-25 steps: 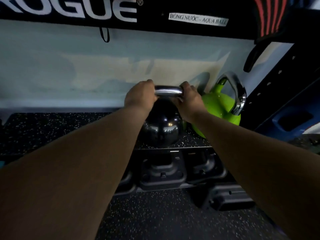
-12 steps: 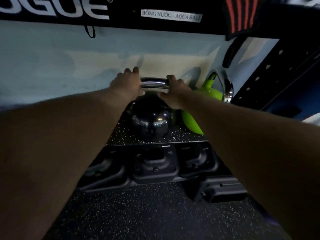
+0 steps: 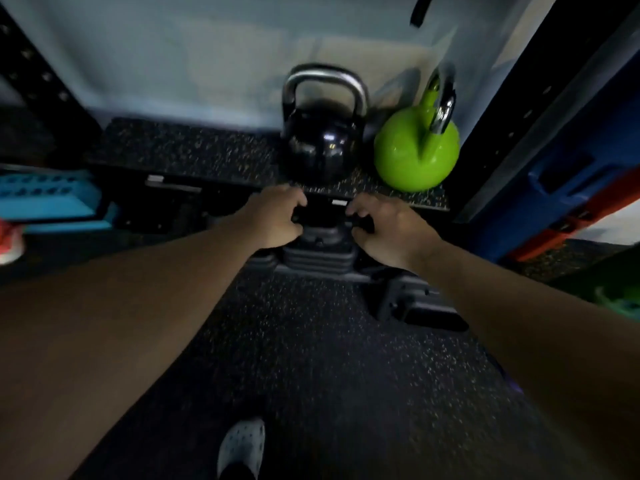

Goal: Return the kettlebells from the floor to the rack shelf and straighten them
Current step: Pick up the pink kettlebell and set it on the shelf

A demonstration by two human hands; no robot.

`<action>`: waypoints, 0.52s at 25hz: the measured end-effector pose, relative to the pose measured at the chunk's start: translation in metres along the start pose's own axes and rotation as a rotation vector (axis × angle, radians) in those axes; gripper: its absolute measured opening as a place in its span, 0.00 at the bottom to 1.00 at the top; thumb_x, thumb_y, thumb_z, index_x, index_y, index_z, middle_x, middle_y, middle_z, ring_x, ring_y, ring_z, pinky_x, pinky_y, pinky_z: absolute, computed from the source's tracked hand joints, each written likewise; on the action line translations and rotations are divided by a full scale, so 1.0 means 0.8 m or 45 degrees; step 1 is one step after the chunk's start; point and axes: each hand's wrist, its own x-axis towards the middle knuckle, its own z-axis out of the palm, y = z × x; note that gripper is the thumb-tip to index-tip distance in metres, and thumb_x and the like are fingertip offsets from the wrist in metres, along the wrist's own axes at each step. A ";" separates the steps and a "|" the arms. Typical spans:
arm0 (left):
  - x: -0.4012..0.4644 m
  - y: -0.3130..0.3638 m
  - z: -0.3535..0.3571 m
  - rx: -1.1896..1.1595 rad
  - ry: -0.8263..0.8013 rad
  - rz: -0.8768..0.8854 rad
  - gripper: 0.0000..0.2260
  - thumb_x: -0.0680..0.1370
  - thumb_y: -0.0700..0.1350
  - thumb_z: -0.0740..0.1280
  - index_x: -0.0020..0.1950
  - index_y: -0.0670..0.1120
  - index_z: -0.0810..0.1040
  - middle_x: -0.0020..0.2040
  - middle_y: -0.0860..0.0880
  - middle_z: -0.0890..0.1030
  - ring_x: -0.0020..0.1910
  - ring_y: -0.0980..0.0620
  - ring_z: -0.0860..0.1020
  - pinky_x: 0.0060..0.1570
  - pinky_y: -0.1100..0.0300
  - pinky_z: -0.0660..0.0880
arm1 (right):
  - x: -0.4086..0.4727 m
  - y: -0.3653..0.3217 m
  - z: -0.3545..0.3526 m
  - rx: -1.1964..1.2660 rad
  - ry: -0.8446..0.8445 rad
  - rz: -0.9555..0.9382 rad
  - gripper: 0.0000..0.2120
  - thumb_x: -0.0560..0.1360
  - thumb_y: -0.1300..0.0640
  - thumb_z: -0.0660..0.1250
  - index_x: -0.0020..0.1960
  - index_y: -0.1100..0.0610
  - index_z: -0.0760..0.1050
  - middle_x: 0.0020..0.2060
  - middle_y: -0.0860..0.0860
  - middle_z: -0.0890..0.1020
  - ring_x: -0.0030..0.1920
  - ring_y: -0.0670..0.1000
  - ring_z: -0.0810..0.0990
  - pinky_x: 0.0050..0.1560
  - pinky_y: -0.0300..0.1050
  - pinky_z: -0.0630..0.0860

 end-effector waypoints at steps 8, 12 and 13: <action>-0.350 0.017 0.185 -0.340 -0.538 -0.396 0.22 0.75 0.41 0.69 0.68 0.51 0.72 0.64 0.51 0.75 0.59 0.50 0.76 0.55 0.53 0.75 | -0.274 -0.051 0.176 0.078 -0.505 -0.052 0.17 0.76 0.52 0.63 0.65 0.46 0.71 0.62 0.50 0.77 0.56 0.51 0.77 0.51 0.45 0.74; -0.461 0.001 0.290 -0.294 -0.804 -0.447 0.24 0.74 0.39 0.68 0.70 0.50 0.72 0.67 0.48 0.75 0.61 0.47 0.75 0.57 0.51 0.76 | -0.370 -0.053 0.298 0.074 -0.689 0.008 0.16 0.76 0.54 0.66 0.64 0.49 0.73 0.59 0.53 0.79 0.48 0.49 0.76 0.46 0.42 0.70; -0.484 -0.005 0.317 -0.288 -0.866 -0.448 0.25 0.73 0.39 0.68 0.69 0.50 0.72 0.67 0.48 0.75 0.61 0.47 0.76 0.57 0.51 0.76 | -0.393 -0.054 0.328 0.072 -0.744 0.017 0.17 0.75 0.56 0.67 0.64 0.51 0.74 0.58 0.53 0.79 0.48 0.50 0.76 0.45 0.41 0.69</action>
